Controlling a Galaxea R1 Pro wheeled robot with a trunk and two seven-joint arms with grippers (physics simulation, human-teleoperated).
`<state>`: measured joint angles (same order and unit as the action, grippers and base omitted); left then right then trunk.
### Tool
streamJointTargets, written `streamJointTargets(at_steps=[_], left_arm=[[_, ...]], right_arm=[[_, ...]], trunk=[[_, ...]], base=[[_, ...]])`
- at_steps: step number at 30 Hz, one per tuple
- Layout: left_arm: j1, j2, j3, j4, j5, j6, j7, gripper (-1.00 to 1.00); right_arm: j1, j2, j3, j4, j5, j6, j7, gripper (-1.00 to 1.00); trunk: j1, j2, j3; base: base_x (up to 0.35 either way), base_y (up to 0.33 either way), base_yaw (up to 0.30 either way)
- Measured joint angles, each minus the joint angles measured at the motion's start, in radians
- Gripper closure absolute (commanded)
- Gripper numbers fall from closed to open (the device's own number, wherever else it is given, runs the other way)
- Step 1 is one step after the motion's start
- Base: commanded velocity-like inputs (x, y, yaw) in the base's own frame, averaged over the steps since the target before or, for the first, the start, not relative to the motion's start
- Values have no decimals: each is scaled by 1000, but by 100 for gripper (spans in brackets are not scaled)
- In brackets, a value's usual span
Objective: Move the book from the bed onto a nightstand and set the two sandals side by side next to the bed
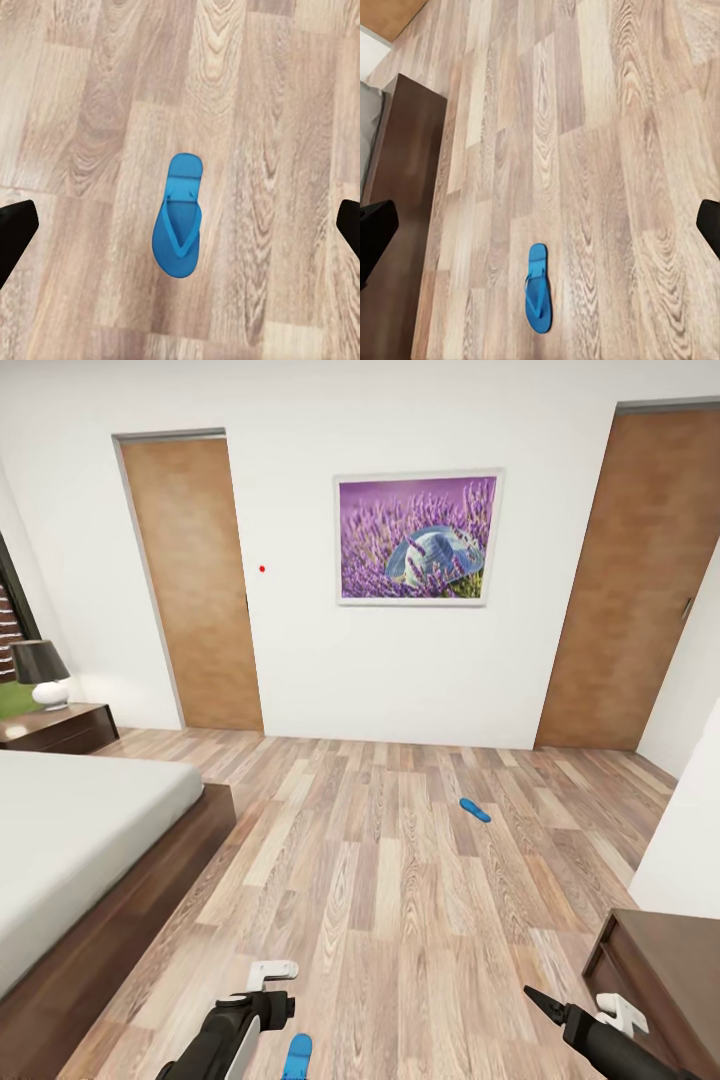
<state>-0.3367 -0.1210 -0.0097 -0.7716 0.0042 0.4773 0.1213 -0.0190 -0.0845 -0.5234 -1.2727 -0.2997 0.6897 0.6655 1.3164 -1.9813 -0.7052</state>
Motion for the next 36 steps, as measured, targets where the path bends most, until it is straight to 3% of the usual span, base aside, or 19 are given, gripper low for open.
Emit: streamJointTargets(at_steps=[36], left_arm=[[0,0,0,0,0,-3,-1,-100]], right_arm=[[0,1,4,1,11,0,-22,-100]], trunk=[[138,-252,-113]], base=[[0,0,0]])
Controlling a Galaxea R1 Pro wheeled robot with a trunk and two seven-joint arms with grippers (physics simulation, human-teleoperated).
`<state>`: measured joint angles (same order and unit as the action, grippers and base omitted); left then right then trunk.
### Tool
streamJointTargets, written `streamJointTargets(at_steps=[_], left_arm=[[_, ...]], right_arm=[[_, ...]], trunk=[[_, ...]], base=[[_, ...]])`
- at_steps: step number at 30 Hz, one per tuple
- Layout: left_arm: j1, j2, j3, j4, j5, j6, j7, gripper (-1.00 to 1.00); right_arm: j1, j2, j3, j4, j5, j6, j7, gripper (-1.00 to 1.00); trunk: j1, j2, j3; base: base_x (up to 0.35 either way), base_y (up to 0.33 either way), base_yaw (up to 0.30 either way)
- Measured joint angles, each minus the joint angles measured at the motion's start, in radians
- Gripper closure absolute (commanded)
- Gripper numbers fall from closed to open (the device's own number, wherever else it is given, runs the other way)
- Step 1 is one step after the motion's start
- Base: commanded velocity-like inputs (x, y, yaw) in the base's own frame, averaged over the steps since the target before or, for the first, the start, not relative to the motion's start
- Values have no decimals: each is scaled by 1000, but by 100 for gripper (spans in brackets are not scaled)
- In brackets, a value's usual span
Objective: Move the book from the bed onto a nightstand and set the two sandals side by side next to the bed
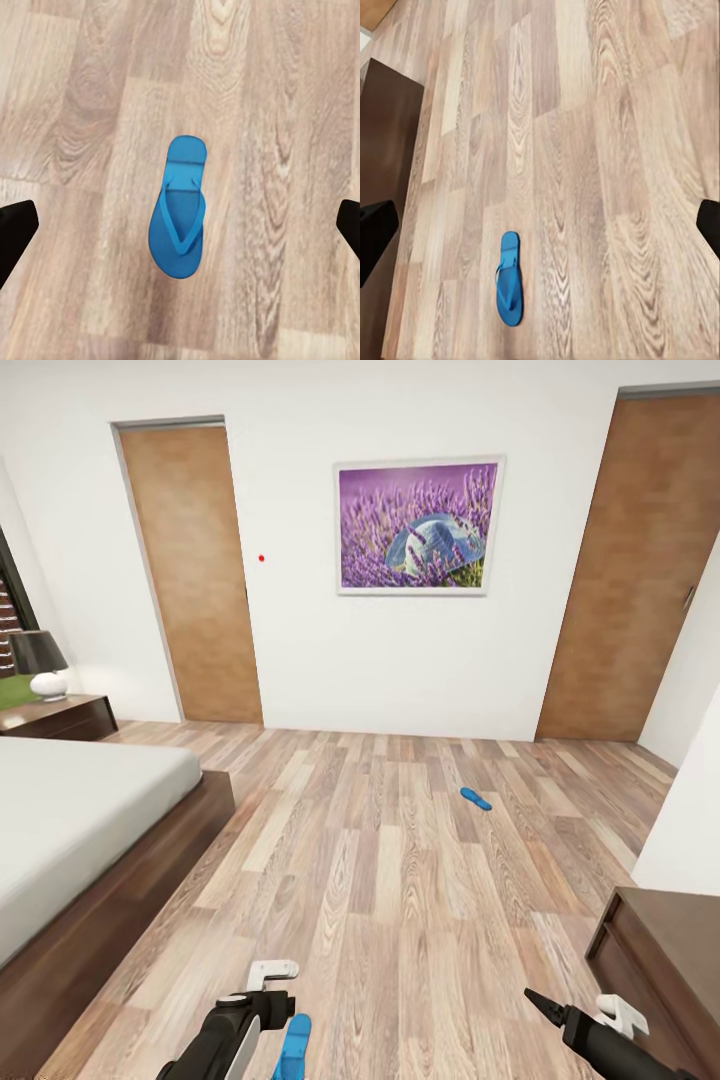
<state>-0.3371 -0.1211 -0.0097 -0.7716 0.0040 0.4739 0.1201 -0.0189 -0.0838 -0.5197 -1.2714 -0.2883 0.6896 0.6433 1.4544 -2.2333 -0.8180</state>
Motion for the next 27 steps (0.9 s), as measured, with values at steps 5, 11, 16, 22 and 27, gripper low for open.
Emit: streamJointTargets(at_steps=[5,11,16,22,27], left_arm=[[0,0,0,1,0,0,0,-100],[0,0,0,1,1,1,-1,-100],[0,0,0,2,1,2,-1,-100],[0,0,0,2,1,2,-2,-100],[0,0,0,3,1,1,-2,-100]], right_arm=[[0,0,1,0,-2,-2,-116,-100],[0,2,1,0,-9,-2,-188,-100],[0,2,2,1,-6,-2,-194,-100],[0,3,3,2,1,-1,-199,-100],[0,3,5,1,3,-1,-287,-100]], trunk=[[19,-35,-16],[42,-77,-34],[61,-112,-50],[84,-154,-69],[104,-189,-85]], base=[[0,0,0],[0,0,0],[0,0,0],[0,0,0],[0,0,0]])
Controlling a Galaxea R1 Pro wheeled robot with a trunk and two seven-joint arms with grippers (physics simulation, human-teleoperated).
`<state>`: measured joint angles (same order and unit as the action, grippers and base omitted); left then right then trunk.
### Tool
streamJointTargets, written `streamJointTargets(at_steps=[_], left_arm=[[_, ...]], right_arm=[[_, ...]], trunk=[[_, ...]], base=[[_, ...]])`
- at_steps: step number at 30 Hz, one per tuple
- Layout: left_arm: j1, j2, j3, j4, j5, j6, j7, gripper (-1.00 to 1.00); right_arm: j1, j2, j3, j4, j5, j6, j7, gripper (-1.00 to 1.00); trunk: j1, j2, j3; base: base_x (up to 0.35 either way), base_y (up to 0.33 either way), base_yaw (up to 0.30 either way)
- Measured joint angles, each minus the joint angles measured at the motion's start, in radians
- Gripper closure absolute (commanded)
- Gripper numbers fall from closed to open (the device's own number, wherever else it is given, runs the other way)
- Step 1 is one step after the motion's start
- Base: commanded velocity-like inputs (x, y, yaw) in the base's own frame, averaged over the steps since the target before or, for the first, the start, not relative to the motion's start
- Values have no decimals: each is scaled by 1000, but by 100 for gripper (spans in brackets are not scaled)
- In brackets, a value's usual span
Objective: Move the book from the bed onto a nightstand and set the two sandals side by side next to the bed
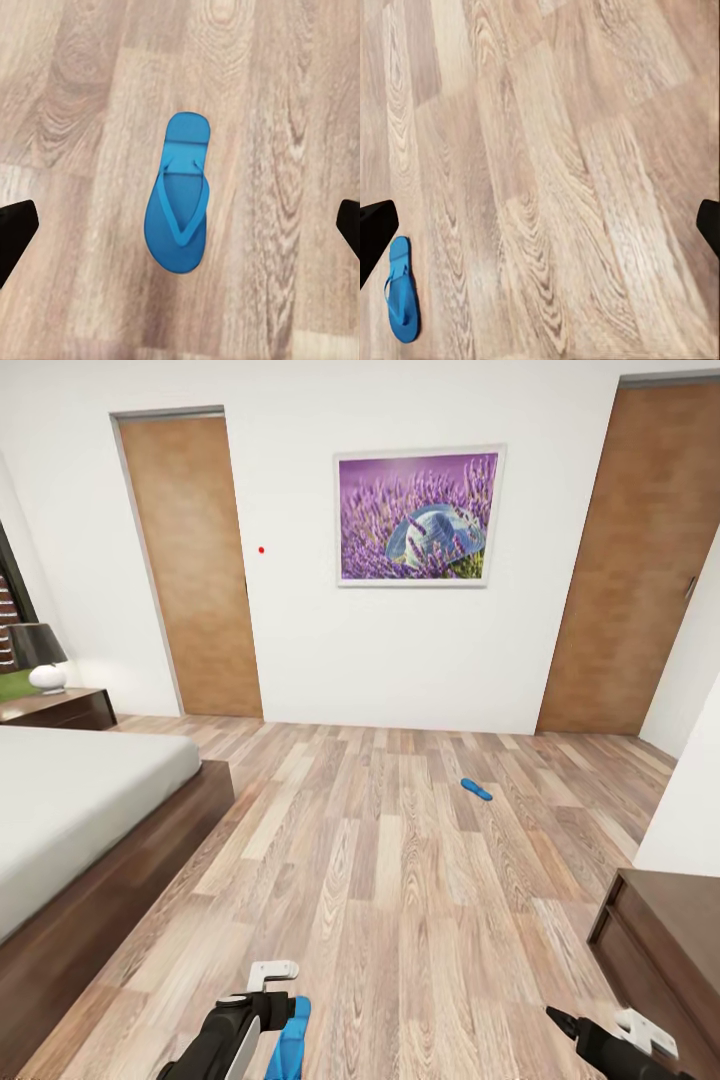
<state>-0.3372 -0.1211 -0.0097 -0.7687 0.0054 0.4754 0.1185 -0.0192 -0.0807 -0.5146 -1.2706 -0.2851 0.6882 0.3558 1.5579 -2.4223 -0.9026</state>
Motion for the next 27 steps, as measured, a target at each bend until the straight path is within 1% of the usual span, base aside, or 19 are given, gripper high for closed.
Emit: streamJointTargets(at_steps=[2,3,4,6,7,11,19,20,23,24,27], left_arm=[[0,0,0,0,0,0,0,-100],[0,0,0,0,0,0,0,-100],[0,0,0,0,0,0,0,-100],[0,0,0,0,0,0,0,-100],[0,0,0,0,0,0,0,-100],[0,0,0,0,0,0,0,-100],[0,0,0,1,0,0,0,-100],[0,0,0,1,0,0,0,-100],[0,0,0,1,0,0,0,-100],[0,0,0,1,0,0,0,-100],[0,0,0,2,0,0,0,-100]], right_arm=[[0,0,0,0,-1,0,-51,-100],[0,0,0,0,-2,-2,-98,-100],[0,0,1,0,-3,-3,-121,-100],[0,0,1,0,-4,-6,-186,-100],[0,0,1,-1,-5,-7,-194,-100],[0,-2,1,-1,-5,-6,-200,-100],[0,-4,5,-6,-16,3,-199,-100],[0,-5,29,-7,-18,4,-166,-100],[0,-6,63,-8,-17,4,-122,-100],[0,-6,87,-8,-17,4,-94,-100],[0,-6,126,-8,-10,4,-61,-100]], trunk=[[8,-14,-6],[11,-21,-9],[15,-28,-13],[23,-42,-19],[27,-49,-22],[42,-77,-34],[46,-79,-65],[46,-79,-69],[48,-80,-81],[48,-80,-85],[50,-81,-96]], base=[[0,0,0],[0,0,0],[0,0,0],[0,0,0],[0,0,0],[0,0,0],[0,0,0],[0,0,0],[0,0,0],[0,0,0],[0,0,0]])
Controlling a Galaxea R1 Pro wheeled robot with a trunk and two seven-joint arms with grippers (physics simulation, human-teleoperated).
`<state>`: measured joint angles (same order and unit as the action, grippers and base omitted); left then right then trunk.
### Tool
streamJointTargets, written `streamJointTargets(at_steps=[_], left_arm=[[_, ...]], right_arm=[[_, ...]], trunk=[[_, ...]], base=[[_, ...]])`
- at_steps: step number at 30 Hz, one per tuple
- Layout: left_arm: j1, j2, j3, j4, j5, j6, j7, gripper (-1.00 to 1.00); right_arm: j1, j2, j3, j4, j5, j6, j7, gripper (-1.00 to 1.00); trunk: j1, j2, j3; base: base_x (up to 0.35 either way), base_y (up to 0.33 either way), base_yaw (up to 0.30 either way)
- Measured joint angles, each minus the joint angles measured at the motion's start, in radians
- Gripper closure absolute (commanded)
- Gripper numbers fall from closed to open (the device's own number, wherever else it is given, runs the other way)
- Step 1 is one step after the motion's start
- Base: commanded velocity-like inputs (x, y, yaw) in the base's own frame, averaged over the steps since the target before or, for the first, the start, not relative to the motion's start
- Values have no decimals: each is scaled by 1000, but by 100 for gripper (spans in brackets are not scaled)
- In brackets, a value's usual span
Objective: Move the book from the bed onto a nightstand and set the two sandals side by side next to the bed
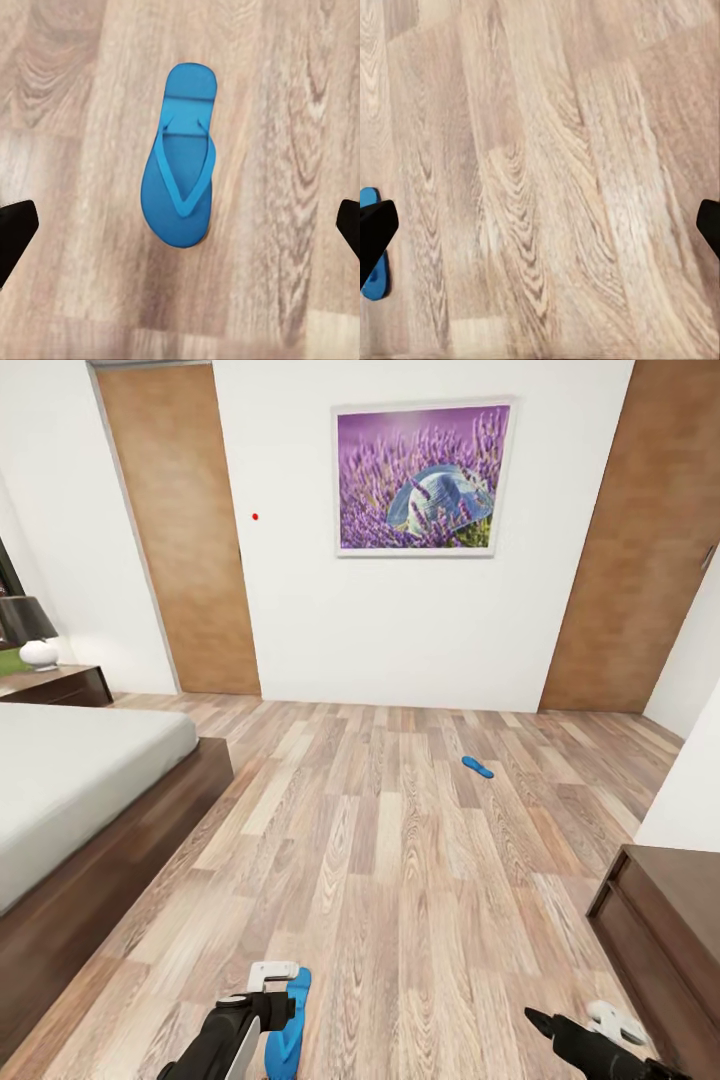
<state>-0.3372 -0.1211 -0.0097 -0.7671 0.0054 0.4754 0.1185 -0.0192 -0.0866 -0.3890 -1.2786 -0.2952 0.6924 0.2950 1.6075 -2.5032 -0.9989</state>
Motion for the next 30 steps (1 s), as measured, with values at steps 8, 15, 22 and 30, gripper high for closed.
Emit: streamJointTargets(at_steps=[8,15,22,30], left_arm=[[0,0,0,-1,0,0,0,-100],[0,0,0,-1,0,0,0,-100],[0,0,0,-1,0,-1,0,-100],[0,0,0,-1,-1,-1,0,-100]], right_arm=[[0,0,27,0,10,-2,-4,-100],[0,-1,26,-1,6,-2,-155,-100],[0,0,28,-1,3,-1,-176,-100],[0,0,31,0,-8,1,-172,-100]], trunk=[[4,-2,-31],[7,-4,-58],[10,-5,-85],[13,-7,-116]], base=[[0,0,0],[0,0,0],[0,0,0],[0,0,0]])
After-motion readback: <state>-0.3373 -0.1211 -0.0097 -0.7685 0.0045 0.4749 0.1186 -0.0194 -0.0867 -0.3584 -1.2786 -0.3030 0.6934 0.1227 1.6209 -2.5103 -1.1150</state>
